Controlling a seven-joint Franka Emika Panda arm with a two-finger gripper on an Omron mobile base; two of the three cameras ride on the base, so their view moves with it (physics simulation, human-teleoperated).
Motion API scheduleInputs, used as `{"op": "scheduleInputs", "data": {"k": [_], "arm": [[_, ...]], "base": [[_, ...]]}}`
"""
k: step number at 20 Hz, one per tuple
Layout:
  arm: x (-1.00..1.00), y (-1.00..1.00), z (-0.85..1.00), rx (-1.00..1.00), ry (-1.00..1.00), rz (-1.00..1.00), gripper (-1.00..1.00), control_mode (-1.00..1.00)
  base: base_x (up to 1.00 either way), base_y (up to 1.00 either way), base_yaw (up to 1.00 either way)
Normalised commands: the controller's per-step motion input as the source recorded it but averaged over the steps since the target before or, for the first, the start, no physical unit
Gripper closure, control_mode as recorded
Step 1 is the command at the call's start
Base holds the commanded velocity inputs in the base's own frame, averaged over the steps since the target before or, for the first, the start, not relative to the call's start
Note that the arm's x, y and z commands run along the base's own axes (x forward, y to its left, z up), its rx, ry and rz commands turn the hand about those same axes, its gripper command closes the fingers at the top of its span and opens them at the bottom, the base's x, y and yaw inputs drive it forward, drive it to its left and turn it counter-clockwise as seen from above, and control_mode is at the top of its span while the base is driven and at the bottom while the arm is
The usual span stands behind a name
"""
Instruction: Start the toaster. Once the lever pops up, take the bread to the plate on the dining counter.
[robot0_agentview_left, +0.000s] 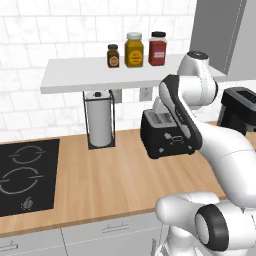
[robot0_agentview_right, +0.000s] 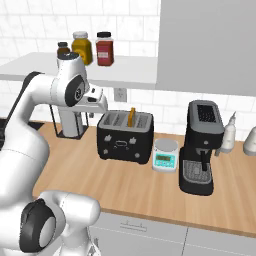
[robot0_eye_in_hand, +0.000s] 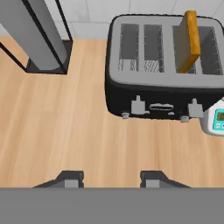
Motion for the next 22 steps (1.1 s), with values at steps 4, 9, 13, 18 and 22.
{"op": "scheduleInputs", "data": {"k": [4, 9, 13, 18, 22], "arm": [[0.00, -0.22, 0.00, 0.00, 0.00, 0.00, -1.00, -1.00], [0.00, -0.74, -0.01, 0.01, 0.00, 0.00, -1.00, -1.00], [0.00, -0.73, -0.02, 0.00, 0.00, 0.00, -1.00, -1.00], [0.00, -0.55, -0.23, 0.00, -0.01, 0.00, -1.00, -1.00], [0.00, -0.28, -0.50, 0.00, -0.03, 0.00, -1.00, -1.00]], "base": [[0.00, 0.00, 0.00], [0.00, 0.00, 0.00], [0.00, 0.00, 0.00], [0.00, 0.00, 0.00], [0.00, 0.00, 0.00]]}}
